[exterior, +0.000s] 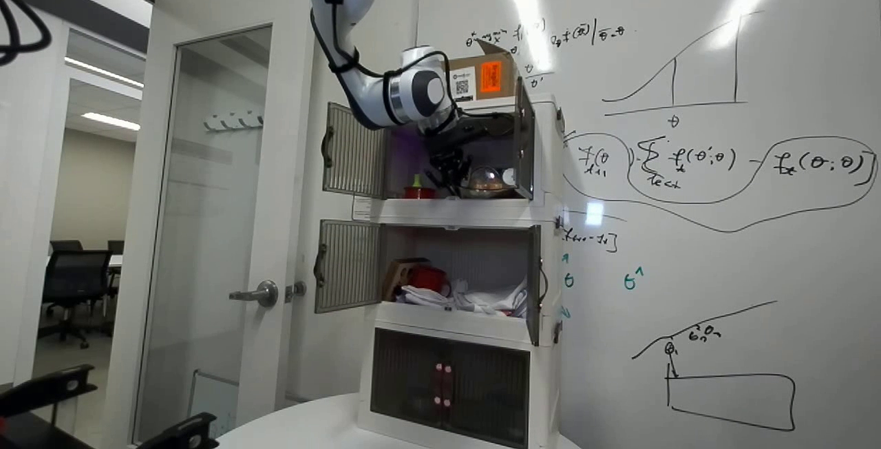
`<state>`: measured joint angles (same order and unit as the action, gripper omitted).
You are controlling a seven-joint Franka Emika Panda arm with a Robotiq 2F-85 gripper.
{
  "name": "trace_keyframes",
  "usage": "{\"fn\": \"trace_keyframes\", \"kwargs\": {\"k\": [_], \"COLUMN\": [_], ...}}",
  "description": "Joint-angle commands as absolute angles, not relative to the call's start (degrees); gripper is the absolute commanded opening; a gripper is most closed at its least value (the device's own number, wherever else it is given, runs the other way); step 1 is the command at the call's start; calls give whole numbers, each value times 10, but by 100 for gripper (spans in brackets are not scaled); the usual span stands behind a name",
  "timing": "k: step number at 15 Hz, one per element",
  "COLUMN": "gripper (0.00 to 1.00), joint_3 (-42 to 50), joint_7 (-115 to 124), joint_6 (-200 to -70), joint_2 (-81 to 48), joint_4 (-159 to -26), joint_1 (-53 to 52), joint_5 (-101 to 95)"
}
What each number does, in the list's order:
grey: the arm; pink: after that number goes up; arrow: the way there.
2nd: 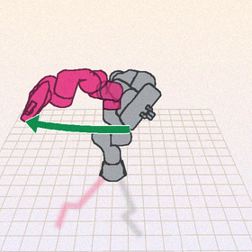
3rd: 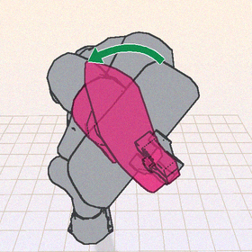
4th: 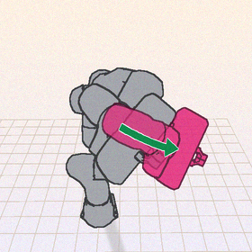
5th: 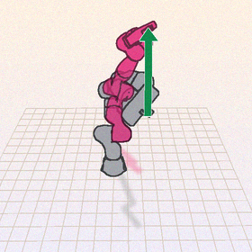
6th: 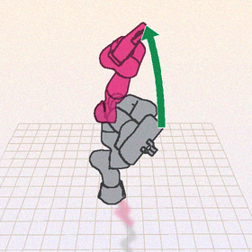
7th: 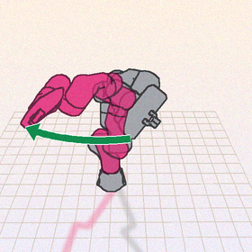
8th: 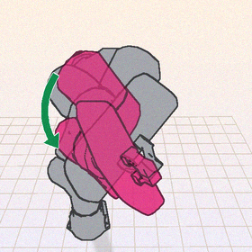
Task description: Put the bowl in the cabinet
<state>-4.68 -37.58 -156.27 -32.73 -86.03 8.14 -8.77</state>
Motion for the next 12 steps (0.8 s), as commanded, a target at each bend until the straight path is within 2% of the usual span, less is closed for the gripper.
{"fn": "trace_keyframes", "kwargs": {"k": [1,2,4,12], "gripper": [8,32,37,88], "joint_3": [-25,-25,-18,-6], "joint_7": [-349,-350,-348,-350], "joint_6": [-1486,-1479,-1463,-1512], "joint_2": [-398,-400,-403,-394], "joint_4": [-771,-768,-765,-780], "joint_1": [57,57,52,51], "joint_5": [-101,-102,-107,-133]}}
